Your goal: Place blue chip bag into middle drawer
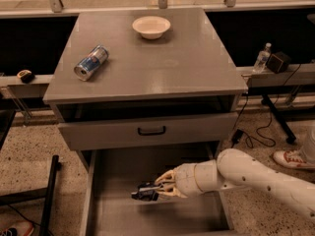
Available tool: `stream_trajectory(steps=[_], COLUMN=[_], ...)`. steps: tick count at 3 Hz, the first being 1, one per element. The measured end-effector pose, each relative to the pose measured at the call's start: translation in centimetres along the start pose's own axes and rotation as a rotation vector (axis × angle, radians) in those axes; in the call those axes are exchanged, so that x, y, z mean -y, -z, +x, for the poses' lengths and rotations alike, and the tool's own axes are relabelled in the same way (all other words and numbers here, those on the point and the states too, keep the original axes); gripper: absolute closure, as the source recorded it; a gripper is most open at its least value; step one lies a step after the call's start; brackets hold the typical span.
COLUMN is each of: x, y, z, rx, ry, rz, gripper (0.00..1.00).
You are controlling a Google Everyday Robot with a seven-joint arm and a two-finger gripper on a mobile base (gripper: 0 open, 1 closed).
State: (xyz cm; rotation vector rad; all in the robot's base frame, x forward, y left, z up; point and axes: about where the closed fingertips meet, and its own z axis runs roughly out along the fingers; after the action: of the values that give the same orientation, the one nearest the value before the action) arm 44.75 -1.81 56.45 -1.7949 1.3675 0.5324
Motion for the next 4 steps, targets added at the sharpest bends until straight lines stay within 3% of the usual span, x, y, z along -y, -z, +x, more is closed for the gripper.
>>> stream_trajectory(steps=[1, 4], x=[-0.79, -1.31], y=[-3.79, -4.55], z=[1.04, 1.36], rx=[0.083, 0.099], ry=[-0.027, -0.043], rz=[0.053, 0.049], gripper=[0.81, 0.11])
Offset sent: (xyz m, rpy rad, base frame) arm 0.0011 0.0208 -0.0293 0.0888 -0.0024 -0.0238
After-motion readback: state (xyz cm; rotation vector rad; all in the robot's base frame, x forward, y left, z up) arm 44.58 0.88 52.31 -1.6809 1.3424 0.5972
